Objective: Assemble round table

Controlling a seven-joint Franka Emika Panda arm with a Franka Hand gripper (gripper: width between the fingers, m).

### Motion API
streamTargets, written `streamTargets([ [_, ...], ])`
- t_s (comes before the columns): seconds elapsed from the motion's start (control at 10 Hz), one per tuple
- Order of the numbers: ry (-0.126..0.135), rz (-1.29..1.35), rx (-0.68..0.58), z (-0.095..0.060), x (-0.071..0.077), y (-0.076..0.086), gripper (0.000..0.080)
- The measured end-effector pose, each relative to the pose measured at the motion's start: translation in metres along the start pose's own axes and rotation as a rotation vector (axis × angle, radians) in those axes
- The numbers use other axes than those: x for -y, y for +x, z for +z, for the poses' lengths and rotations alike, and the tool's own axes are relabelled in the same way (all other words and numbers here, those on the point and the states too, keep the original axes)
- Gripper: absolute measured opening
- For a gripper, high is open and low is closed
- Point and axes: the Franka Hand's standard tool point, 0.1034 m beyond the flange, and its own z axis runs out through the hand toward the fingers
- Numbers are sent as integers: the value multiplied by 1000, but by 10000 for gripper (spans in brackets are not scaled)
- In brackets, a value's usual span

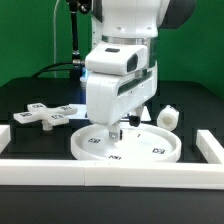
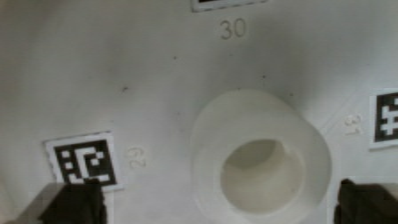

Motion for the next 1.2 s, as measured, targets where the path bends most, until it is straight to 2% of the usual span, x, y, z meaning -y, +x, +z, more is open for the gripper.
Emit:
streamTargets([
  [0.6,26,0,12,16,8,-4,649],
  [0.8,29,-1,14,17,9,-4,402],
  [1.2,29,-1,14,17,9,-4,406],
])
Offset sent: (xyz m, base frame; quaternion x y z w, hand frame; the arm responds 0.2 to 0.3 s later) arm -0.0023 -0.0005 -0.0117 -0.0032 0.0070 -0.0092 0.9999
